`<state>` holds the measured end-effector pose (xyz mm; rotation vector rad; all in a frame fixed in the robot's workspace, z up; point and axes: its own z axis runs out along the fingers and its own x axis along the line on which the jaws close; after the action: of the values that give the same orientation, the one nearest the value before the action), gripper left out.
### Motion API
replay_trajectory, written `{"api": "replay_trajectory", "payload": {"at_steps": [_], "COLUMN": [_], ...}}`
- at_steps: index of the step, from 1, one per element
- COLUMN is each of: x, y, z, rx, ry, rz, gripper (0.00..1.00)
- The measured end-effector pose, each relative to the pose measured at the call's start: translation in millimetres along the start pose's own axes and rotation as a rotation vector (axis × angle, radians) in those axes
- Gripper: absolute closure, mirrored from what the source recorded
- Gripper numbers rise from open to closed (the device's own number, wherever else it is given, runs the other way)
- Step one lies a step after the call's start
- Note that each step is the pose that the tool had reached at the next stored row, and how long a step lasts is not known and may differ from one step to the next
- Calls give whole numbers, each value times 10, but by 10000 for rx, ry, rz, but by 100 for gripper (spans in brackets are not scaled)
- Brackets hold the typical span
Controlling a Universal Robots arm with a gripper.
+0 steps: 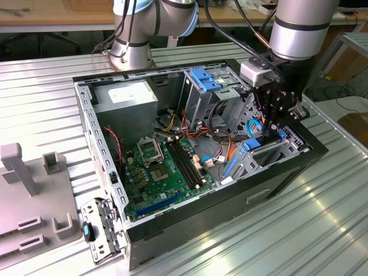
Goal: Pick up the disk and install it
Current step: 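Insert the second disk wire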
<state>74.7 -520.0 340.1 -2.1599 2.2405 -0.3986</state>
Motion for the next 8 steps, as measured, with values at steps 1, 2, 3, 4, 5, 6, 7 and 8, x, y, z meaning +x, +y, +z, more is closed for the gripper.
{"api": "replay_trajectory", "payload": {"at_steps": [1,2,3,4,5,6,7,8], "x": [7,11,11,12,15,29,39,46], "y": [-8,-12,-12,-12,-12,-13,-12,-12], "z": [-39,-61,-61,-62,-62,-58,-55,-54], "rx": [1,-1,-1,-3,-5,-13,-22,-29], "ry": [-15,-16,-35,-58,-101,-262,-423,-529], "rz": [2,2,6,10,19,46,76,96], "gripper": [84,84,84,84,84,84,84,84]}}
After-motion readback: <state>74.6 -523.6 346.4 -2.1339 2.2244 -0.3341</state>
